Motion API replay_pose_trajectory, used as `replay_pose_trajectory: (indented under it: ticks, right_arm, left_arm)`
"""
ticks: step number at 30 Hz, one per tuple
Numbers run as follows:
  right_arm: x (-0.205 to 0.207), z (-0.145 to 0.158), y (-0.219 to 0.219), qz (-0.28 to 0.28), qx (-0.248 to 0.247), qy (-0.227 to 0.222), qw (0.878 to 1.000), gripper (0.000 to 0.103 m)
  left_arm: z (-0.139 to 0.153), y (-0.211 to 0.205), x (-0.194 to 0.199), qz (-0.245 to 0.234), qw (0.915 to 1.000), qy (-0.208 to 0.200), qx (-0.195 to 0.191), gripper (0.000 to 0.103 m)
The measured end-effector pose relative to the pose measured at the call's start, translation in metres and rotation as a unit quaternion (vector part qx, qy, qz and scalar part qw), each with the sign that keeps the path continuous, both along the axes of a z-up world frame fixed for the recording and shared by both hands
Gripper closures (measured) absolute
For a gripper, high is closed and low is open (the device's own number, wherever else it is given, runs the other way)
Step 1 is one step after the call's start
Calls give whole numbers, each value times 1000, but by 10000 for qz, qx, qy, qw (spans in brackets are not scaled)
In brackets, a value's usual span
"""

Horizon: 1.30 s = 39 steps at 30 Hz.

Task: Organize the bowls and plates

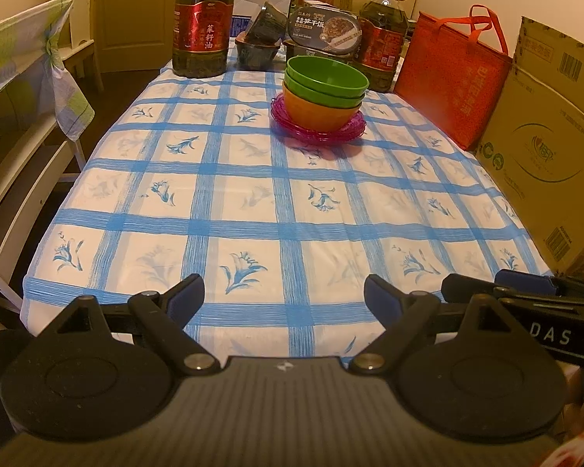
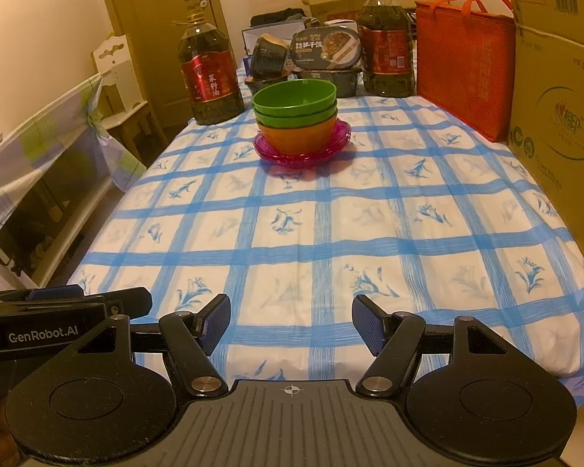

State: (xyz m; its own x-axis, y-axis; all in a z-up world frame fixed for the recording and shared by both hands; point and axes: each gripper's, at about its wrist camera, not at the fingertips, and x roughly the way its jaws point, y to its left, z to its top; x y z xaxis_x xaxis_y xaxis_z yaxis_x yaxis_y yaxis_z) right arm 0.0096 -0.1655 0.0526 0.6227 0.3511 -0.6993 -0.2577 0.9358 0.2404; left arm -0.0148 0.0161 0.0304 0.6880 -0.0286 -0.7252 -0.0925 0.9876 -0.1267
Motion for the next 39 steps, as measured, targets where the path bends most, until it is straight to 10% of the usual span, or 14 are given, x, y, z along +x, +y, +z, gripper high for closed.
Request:
replay_pose_trajectory:
  ticks: [39]
  right_arm:
    - [-3, -4, 1, 2, 8, 18, 10000, 34]
  left_arm:
    - [-2, -1, -1, 15, 10000, 8, -14, 13]
